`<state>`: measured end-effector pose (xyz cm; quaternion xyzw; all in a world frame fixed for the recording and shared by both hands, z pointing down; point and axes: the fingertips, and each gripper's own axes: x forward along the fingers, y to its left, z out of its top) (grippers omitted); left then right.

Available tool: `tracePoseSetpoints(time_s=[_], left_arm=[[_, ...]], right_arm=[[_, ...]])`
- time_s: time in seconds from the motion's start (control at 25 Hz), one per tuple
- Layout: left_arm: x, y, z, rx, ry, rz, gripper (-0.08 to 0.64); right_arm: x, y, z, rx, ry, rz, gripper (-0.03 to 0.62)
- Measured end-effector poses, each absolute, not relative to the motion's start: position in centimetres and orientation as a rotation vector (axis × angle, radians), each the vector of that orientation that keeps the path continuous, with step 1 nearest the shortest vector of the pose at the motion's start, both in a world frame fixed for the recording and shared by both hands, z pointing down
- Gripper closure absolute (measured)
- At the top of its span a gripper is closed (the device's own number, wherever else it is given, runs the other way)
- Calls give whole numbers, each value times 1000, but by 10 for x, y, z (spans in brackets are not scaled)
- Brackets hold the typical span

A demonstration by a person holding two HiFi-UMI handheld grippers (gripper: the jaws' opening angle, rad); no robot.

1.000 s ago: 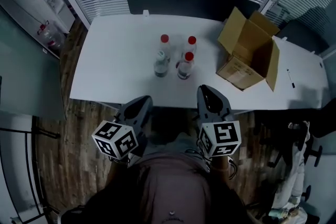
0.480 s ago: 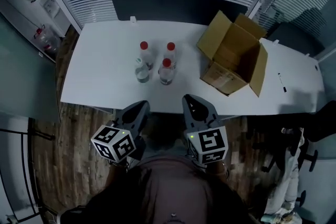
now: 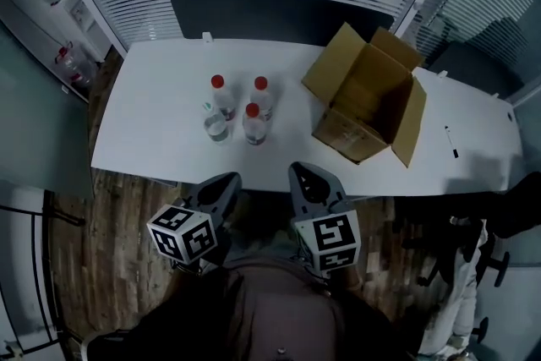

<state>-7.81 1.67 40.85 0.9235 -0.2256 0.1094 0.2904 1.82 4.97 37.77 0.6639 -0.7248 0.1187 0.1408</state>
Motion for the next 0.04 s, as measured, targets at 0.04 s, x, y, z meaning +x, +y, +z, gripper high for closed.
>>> tracePoseSetpoints(time_s=[0.04], left_arm=[[-75,16,410,2463,-599,301,552]], right_arm=[[21,49,378,1918,-2091,348,560]])
